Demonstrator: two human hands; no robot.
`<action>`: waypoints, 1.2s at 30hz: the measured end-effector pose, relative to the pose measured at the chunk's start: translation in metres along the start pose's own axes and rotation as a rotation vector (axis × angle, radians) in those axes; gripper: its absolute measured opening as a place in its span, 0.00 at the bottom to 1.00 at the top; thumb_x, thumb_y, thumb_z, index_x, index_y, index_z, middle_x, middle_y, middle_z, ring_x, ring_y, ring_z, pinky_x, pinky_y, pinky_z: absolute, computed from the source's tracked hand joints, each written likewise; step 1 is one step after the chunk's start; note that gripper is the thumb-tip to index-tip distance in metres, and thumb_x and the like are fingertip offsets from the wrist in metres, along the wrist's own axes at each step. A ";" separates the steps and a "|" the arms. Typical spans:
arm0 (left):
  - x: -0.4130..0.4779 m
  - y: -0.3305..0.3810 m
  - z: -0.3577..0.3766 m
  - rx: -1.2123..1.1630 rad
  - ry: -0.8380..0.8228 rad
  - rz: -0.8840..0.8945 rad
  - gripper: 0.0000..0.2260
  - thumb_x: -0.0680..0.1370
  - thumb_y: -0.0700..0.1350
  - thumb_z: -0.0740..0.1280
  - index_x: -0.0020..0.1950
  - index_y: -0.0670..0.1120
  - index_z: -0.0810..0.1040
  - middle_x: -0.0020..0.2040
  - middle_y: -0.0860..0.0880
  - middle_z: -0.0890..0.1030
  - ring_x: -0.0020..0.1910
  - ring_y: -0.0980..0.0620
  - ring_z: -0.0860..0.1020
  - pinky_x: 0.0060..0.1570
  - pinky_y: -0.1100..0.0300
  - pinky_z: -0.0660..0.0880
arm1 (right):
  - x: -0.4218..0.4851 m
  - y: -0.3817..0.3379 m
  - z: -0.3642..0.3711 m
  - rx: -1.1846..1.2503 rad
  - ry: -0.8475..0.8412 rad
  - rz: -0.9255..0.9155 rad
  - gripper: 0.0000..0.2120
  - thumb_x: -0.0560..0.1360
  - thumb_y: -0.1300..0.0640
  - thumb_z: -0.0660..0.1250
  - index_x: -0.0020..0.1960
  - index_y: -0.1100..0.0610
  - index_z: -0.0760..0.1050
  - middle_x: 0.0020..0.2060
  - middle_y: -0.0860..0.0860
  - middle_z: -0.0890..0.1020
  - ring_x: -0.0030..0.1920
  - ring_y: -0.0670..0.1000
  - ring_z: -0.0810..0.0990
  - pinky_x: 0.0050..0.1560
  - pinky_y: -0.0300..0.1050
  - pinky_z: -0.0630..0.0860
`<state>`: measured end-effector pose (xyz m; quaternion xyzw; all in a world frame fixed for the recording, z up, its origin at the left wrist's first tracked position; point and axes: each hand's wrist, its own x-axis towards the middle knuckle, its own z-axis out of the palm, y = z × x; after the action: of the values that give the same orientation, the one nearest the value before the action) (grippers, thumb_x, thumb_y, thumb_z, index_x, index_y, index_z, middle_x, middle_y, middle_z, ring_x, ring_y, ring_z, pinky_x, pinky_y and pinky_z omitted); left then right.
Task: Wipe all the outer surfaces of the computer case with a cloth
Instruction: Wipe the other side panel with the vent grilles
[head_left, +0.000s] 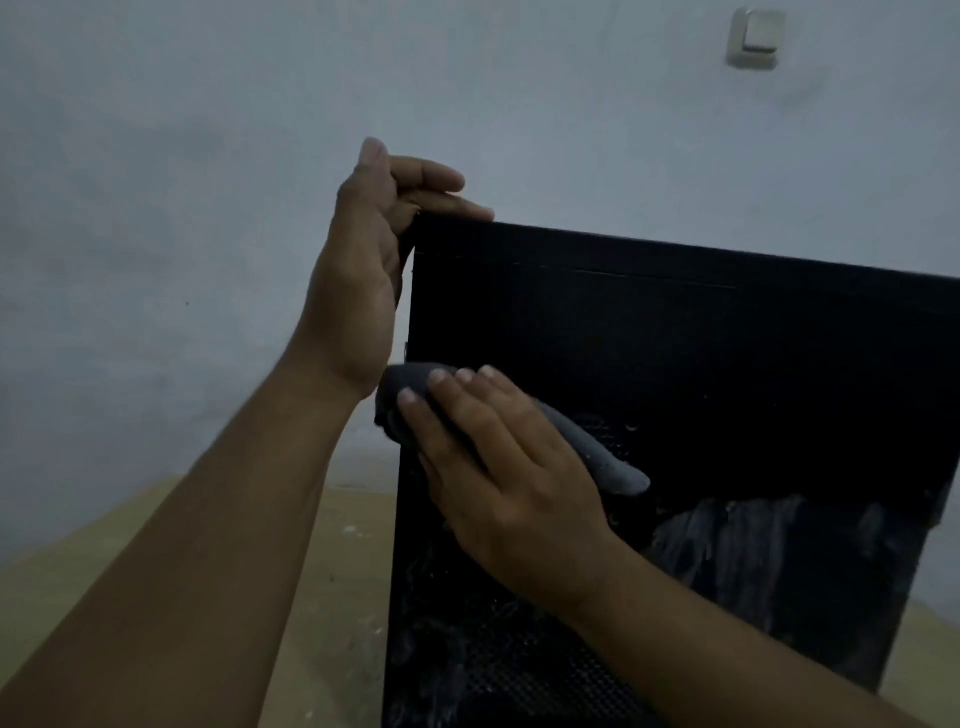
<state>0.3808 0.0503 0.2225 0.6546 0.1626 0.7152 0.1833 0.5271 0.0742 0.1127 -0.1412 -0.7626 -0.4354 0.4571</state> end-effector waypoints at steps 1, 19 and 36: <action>0.000 0.000 0.000 0.008 -0.005 -0.003 0.25 0.83 0.56 0.45 0.59 0.42 0.75 0.52 0.42 0.84 0.58 0.42 0.81 0.65 0.45 0.74 | -0.006 0.001 -0.001 0.002 -0.036 -0.053 0.20 0.80 0.59 0.67 0.70 0.63 0.72 0.67 0.61 0.76 0.69 0.60 0.74 0.72 0.56 0.66; 0.000 0.000 0.002 -0.055 0.016 -0.035 0.24 0.82 0.57 0.47 0.56 0.43 0.76 0.51 0.41 0.84 0.56 0.42 0.81 0.65 0.44 0.74 | 0.028 0.051 -0.027 0.004 -0.038 0.009 0.16 0.81 0.64 0.65 0.68 0.63 0.74 0.65 0.62 0.76 0.67 0.61 0.74 0.70 0.57 0.68; 0.000 0.002 0.004 0.074 0.026 -0.019 0.19 0.82 0.53 0.51 0.55 0.43 0.76 0.52 0.43 0.85 0.56 0.45 0.82 0.64 0.46 0.75 | -0.024 0.056 -0.045 -0.048 -0.462 -0.574 0.22 0.84 0.60 0.57 0.78 0.58 0.61 0.74 0.56 0.68 0.75 0.56 0.64 0.77 0.53 0.57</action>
<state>0.3845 0.0479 0.2236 0.6498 0.1978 0.7154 0.1635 0.6005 0.0752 0.1328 -0.0265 -0.8438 -0.5204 0.1287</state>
